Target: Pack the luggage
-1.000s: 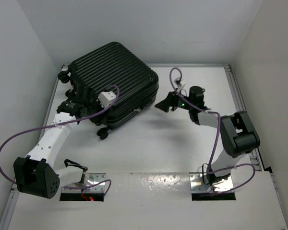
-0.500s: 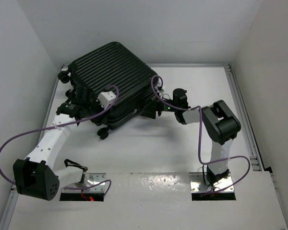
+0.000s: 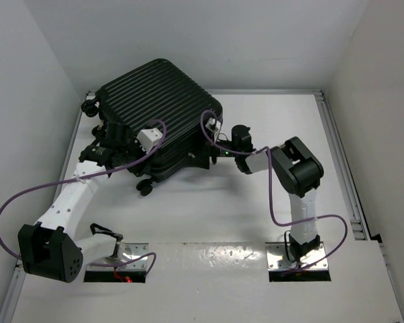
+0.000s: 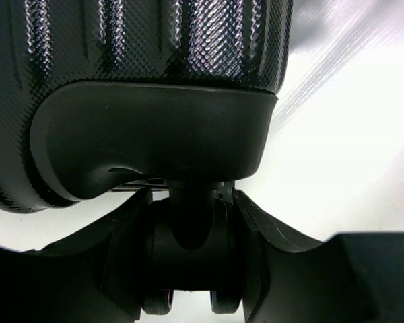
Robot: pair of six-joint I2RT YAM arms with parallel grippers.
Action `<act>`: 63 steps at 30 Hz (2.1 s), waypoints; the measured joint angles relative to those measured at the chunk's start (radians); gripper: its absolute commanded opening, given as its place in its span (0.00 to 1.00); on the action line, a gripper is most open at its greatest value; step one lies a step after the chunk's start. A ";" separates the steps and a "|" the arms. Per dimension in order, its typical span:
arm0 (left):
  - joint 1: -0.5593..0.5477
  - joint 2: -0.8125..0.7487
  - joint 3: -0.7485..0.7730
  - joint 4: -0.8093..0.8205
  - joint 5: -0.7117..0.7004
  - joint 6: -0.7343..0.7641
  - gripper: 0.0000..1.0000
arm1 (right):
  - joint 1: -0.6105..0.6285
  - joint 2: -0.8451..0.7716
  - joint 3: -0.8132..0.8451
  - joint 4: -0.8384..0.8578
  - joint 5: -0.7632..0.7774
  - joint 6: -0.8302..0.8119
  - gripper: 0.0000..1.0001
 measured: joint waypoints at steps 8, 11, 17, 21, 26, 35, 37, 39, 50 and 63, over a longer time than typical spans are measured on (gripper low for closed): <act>0.000 -0.003 -0.007 0.017 0.000 -0.008 0.00 | 0.046 0.010 0.004 0.020 0.051 0.002 0.52; 0.000 -0.008 -0.013 0.025 0.000 -0.010 0.00 | 0.056 0.018 0.007 0.023 0.090 0.010 0.42; 0.000 -0.017 -0.022 0.045 -0.005 -0.024 0.00 | 0.066 0.025 0.021 0.019 0.188 0.034 0.14; 0.000 -0.029 -0.034 0.061 -0.013 -0.034 0.00 | 0.071 0.033 0.028 0.020 0.241 0.044 0.00; -0.002 -0.043 -0.047 0.071 -0.045 -0.042 0.00 | 0.072 0.024 0.016 0.021 0.269 0.033 0.00; 0.126 -0.112 -0.103 0.064 0.028 0.100 0.00 | 0.015 -0.139 -0.134 -0.008 0.472 -0.150 0.00; 0.173 -0.130 -0.117 0.056 0.045 0.161 0.00 | -0.011 -0.140 -0.134 -0.018 0.524 -0.188 0.00; 0.201 -0.132 -0.120 0.048 0.057 0.201 0.00 | -0.047 -0.139 -0.126 -0.032 0.570 -0.225 0.00; 0.368 -0.095 -0.154 0.124 0.168 0.431 0.00 | -0.104 -0.068 -0.023 -0.049 0.562 -0.324 0.00; 0.392 0.023 -0.102 0.200 0.227 0.549 0.02 | -0.179 -0.229 -0.224 -0.005 0.476 -0.285 0.00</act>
